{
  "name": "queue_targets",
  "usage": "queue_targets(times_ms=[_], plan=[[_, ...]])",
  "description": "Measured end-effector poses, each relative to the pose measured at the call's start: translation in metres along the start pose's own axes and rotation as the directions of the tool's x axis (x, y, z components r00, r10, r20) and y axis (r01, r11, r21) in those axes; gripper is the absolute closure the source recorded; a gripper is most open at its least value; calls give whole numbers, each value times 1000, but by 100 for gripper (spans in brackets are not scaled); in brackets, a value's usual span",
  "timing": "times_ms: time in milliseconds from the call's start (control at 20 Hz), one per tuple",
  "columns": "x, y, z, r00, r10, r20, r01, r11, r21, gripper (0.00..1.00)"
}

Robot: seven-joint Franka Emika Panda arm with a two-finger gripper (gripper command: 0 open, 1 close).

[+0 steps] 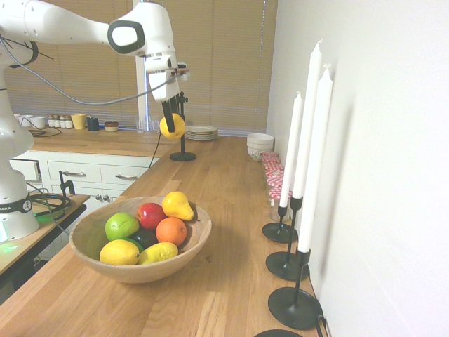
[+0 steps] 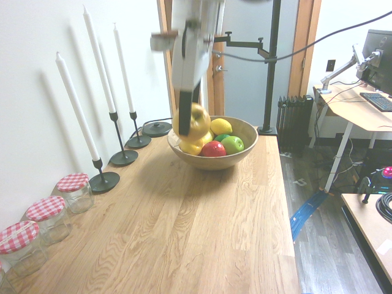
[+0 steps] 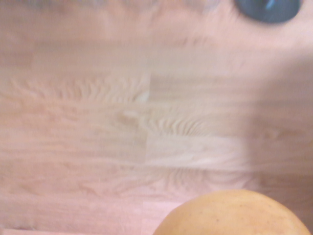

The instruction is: Take pear out of the basket

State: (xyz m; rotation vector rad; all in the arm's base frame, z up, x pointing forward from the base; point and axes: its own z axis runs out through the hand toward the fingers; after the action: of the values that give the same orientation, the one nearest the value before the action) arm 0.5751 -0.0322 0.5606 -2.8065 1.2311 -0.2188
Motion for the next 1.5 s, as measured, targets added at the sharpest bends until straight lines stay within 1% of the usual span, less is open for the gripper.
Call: queue_targets(times_ms=[200, 450, 650, 850, 900, 1500], plan=[[-1, 5, 65, 999, 27, 25, -26, 999, -38, 100], [2, 6, 130, 997, 60, 54, -55, 995, -85, 100], [4, 5, 162, 995, 73, 71, -65, 992, -109, 100], [4, 5, 174, 994, 76, 80, -66, 990, -122, 100], [3, 4, 174, 994, 75, 80, -65, 990, -123, 0], [3, 3, 173, 994, 81, 78, -71, 990, -123, 0]])
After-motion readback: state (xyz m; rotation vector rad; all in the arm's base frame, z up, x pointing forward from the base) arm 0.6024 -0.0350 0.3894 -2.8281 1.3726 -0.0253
